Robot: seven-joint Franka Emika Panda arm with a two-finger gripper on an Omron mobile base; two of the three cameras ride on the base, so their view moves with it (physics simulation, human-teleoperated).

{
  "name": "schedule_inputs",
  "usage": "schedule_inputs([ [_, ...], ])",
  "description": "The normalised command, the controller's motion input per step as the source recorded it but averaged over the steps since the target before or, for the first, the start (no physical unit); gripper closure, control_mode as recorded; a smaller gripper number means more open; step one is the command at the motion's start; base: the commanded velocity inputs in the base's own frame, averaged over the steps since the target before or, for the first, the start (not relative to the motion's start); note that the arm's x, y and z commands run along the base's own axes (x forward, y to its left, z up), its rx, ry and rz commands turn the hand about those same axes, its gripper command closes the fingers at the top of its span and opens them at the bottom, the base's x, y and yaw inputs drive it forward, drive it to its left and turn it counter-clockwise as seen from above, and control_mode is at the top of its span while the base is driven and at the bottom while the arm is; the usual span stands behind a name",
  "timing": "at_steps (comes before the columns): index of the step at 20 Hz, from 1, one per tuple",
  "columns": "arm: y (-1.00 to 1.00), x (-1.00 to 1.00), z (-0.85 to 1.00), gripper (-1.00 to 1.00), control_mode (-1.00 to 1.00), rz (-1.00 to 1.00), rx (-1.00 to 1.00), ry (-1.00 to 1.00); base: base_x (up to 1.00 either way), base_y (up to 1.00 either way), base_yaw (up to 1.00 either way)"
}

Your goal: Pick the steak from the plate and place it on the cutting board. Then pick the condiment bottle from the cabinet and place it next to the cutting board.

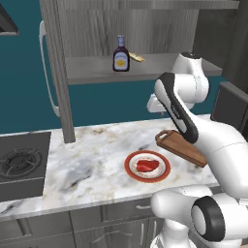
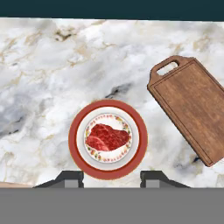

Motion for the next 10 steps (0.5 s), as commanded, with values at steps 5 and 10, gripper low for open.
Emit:
schedule_inputs([
  [5,0.0,-0.06,-0.04,-1.0,-1.0,0.0,0.0,0.0,0.0,0.0,0.0],
  [10,0.0,-0.22,-0.07,-1.0,-1.0,0.0,0.0,0.0,0.0,0.0,0.0],
])
